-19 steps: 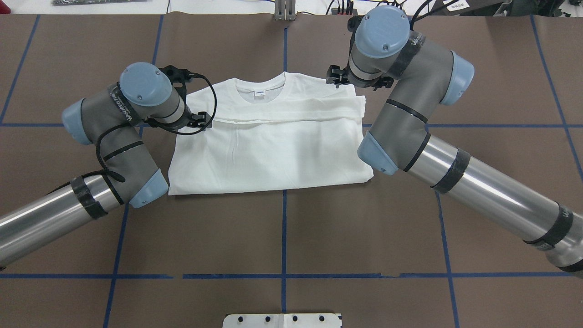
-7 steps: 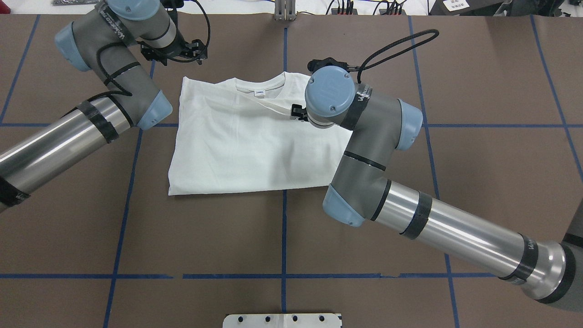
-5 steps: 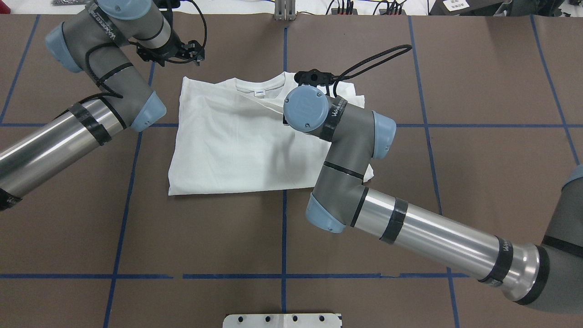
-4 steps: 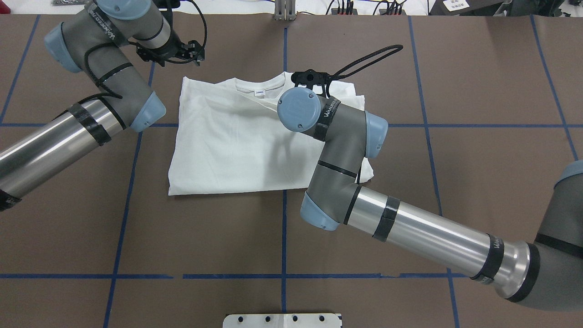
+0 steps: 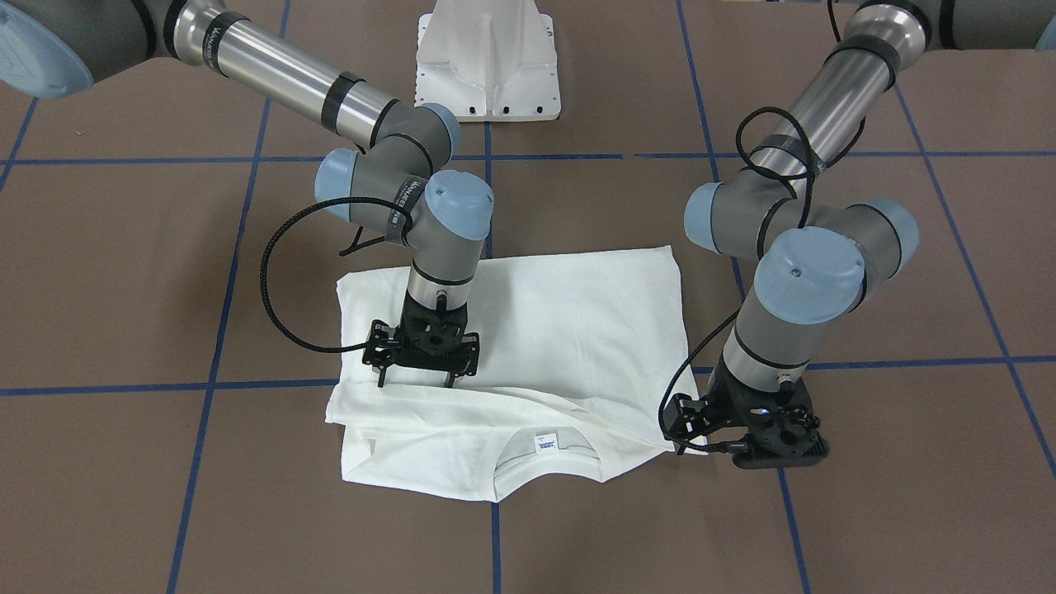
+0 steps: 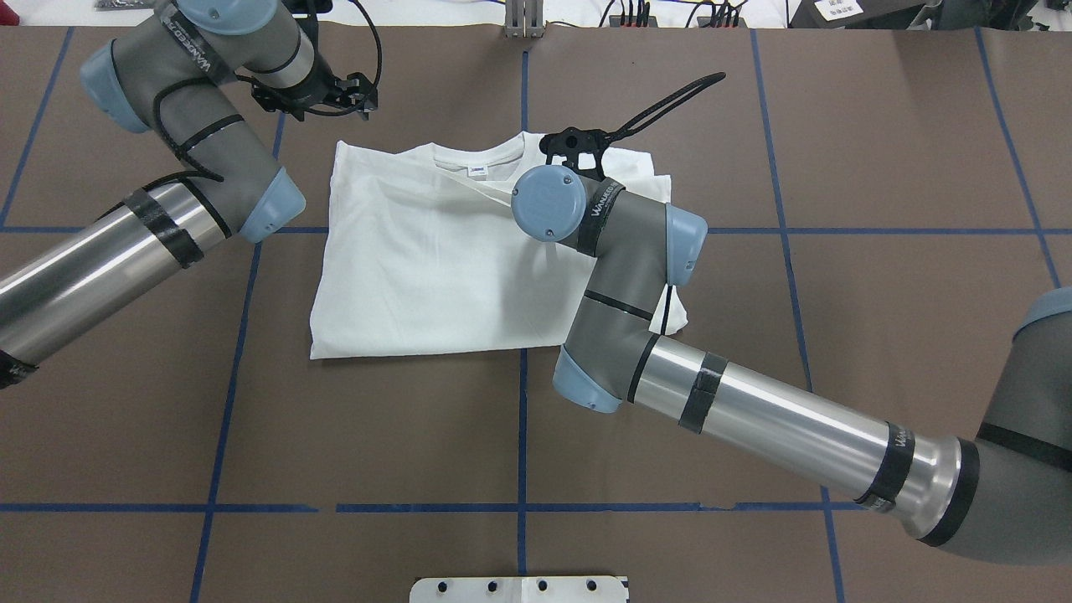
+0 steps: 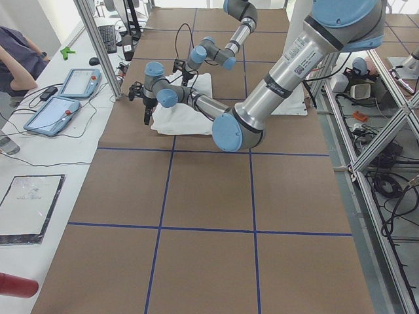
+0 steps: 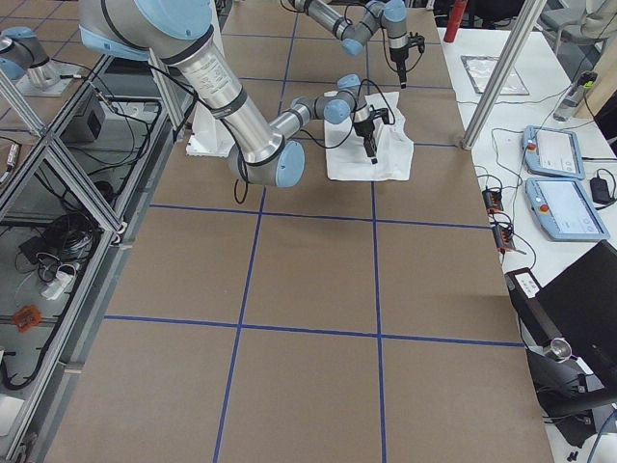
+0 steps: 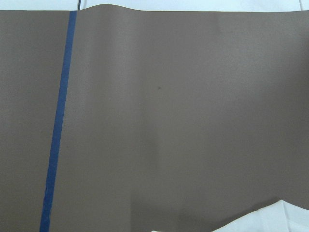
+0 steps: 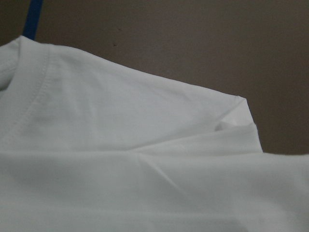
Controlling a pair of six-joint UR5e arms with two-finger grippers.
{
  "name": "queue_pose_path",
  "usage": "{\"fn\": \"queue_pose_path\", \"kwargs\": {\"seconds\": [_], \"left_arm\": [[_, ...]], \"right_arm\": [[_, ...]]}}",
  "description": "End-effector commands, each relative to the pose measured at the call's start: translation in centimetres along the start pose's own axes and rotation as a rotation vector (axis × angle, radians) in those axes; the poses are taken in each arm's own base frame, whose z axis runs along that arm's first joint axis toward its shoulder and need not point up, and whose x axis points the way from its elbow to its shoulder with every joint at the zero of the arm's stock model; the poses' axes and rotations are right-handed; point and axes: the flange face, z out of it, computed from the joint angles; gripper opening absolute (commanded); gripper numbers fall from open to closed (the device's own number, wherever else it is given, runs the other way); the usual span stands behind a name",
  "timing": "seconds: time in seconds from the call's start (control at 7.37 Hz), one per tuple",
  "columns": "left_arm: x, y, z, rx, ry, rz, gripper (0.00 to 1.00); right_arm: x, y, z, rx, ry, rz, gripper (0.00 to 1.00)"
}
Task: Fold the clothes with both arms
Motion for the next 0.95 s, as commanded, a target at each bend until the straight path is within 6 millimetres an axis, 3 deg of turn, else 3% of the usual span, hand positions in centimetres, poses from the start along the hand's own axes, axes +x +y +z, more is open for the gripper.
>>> {"fn": "queue_pose_path", "kwargs": {"seconds": [0.0, 0.27, 0.41, 0.81], "left_arm": [[0.3, 0.1, -0.4, -0.013, 0.02, 0.002, 1.0], [-0.1, 0.7, -0.9, -0.011, 0.029, 0.006, 1.0], [-0.4, 1.2, -1.6, -0.003, 0.04, 0.011, 1.0], [-0.7, 2.2, -3.0, 0.012, 0.063, 0.014, 1.0]], "right_arm": [[2.3, -2.9, 1.8, 0.037, 0.058, -0.004, 1.0], [2.6, -6.3, 4.0, 0.123, 0.044, 0.02, 1.0], [2.4, -8.8, 2.8, 0.148, 0.029, 0.024, 1.0], [2.9, -13.2, 0.0, 0.165, -0.078, 0.079, 1.0]]}}
